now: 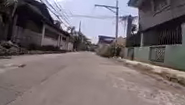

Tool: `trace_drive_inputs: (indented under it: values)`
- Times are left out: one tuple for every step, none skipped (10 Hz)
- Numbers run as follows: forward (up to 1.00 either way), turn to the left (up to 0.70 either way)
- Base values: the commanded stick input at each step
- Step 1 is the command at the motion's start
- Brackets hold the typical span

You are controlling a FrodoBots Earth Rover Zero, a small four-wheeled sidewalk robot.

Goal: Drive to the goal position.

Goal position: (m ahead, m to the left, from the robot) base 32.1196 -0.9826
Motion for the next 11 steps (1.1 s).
trace_drive_inputs:
  values:
    - [1.00, 0.00]
    - [1.00, 0.00]
    - [1.00, 0.00]
    - [1.00, 0.00]
    - [1.00, 0.00]
    - [1.00, 0.00]
    - [1.00, 0.00]
    - [1.00, 0.00]
    - [1.00, 0.00]
    - [1.00, -0.03]
    - [1.00, -0.14]
